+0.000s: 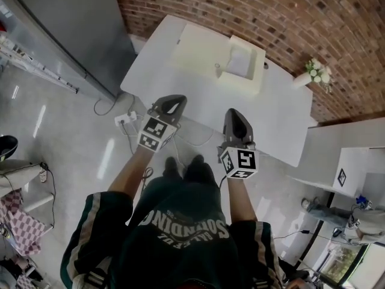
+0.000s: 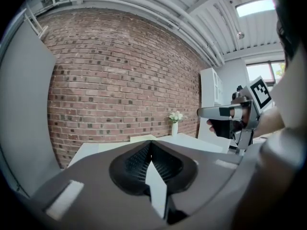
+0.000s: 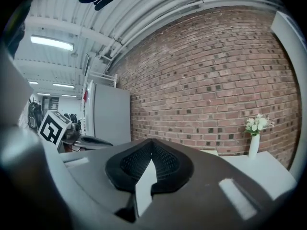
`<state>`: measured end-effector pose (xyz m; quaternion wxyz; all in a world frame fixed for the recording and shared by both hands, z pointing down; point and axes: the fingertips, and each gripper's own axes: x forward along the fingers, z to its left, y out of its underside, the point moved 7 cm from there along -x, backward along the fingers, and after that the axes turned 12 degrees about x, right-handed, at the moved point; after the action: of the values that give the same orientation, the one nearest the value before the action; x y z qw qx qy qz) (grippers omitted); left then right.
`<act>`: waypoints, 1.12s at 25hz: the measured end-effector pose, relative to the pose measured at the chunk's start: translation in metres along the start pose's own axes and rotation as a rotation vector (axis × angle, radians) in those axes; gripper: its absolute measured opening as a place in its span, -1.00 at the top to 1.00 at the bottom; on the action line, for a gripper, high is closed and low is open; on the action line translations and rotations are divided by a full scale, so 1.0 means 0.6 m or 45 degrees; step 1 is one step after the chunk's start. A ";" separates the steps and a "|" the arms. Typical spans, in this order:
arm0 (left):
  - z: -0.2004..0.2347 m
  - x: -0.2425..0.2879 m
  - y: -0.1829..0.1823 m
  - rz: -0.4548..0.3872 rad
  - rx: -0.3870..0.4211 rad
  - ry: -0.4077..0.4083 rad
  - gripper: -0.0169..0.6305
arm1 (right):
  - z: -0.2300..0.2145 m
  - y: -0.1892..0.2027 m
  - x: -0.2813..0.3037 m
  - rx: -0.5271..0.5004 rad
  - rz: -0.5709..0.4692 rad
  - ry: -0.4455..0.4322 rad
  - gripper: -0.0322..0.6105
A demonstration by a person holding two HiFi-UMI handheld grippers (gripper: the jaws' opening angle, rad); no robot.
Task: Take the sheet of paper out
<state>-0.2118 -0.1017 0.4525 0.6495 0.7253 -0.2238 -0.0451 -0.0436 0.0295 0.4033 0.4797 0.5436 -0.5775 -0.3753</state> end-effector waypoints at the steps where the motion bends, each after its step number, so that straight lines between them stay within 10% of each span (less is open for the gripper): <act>1: -0.001 0.011 0.000 0.001 -0.003 0.019 0.91 | -0.008 0.000 -0.002 0.007 -0.001 0.021 0.90; 12: -0.007 0.163 -0.019 0.018 0.030 0.135 0.91 | -0.128 -0.007 0.045 0.075 -0.015 0.121 0.90; 28: 0.056 0.428 -0.103 0.068 0.021 0.020 0.91 | -0.352 -0.119 0.232 0.068 0.014 -0.015 0.90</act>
<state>0.0227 -0.2275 0.4460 0.6463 0.7247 -0.2381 -0.0202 0.1856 -0.0986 0.4096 0.4638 0.5507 -0.5931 -0.3602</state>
